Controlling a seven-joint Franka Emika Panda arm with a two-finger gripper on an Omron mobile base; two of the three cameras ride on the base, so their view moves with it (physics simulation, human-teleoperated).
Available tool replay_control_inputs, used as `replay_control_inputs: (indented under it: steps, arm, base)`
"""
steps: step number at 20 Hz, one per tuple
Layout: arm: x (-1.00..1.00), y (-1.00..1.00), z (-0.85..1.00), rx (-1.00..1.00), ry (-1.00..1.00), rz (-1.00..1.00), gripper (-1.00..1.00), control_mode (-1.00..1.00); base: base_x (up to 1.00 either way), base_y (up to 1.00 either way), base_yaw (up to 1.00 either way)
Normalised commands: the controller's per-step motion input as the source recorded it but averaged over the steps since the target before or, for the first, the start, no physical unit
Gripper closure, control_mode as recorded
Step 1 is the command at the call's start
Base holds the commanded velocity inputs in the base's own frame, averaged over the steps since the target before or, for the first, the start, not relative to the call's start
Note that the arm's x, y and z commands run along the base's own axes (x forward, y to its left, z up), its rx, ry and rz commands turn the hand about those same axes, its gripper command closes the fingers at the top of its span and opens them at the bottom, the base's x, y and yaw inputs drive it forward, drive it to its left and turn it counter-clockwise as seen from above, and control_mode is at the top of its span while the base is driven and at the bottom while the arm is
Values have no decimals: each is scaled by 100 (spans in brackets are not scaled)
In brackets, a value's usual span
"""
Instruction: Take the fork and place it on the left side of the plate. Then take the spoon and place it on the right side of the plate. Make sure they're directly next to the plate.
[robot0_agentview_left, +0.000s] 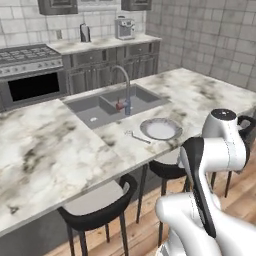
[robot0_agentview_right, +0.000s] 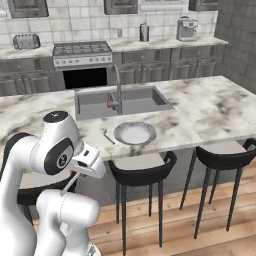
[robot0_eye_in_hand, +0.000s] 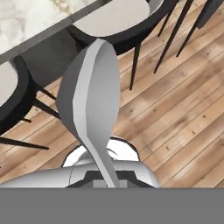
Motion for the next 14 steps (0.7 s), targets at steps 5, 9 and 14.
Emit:
replay_control_inputs:
  steps: [5,9,14]
  arm:
    - [0,0,0,0,0,0,100,100]
    - [0,0,0,0,0,0,100,100]
    - [0,0,0,0,0,0,100,100]
  base:
    - [7,-95,-4]
    - [13,-90,-2]
    - [21,-83,0]
